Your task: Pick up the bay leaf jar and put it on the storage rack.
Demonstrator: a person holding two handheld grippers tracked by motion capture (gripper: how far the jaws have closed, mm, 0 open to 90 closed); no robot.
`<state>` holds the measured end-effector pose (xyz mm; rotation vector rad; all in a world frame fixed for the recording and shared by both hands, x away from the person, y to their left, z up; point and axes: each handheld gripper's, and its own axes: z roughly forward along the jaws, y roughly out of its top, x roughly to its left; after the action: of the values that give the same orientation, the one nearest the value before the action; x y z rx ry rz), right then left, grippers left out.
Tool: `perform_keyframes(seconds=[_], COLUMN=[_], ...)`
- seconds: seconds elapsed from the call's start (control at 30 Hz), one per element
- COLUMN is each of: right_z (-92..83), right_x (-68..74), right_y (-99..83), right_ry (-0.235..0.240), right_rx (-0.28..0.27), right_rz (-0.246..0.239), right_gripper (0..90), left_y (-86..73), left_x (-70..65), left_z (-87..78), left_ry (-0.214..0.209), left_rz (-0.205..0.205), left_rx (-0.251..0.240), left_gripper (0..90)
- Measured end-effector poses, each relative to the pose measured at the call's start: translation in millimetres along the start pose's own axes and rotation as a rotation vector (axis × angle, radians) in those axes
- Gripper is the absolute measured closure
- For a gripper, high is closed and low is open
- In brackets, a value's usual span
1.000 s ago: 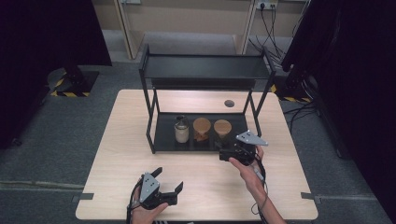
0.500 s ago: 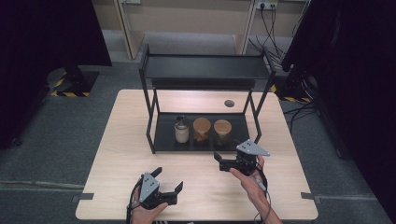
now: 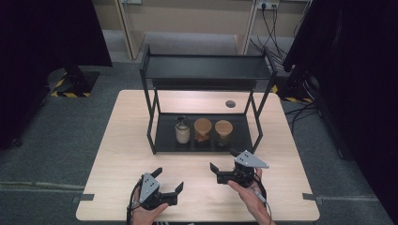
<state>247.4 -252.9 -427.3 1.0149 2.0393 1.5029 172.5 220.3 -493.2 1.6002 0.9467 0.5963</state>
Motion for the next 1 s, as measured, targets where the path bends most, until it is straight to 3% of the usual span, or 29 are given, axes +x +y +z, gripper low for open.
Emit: perform_keyframes(seconds=[0.63, 1.0], right_z=[-1.5, -1.4], right_x=[12.2, 16.4], right_y=[-28.7, -40.0], right_ry=[0.085, 0.105], right_rx=[-0.032, -0.022], right_rz=[-0.013, -0.019], right_gripper=[2.7, 2.6], left_y=[0.0, -0.1], left_x=[-0.2, -0.2], left_z=[0.1, -1.5], left_ry=[0.005, 0.005], left_rz=[-0.005, -0.003], left_rx=[-0.002, -0.009], left_gripper=[2.9, 2.9])
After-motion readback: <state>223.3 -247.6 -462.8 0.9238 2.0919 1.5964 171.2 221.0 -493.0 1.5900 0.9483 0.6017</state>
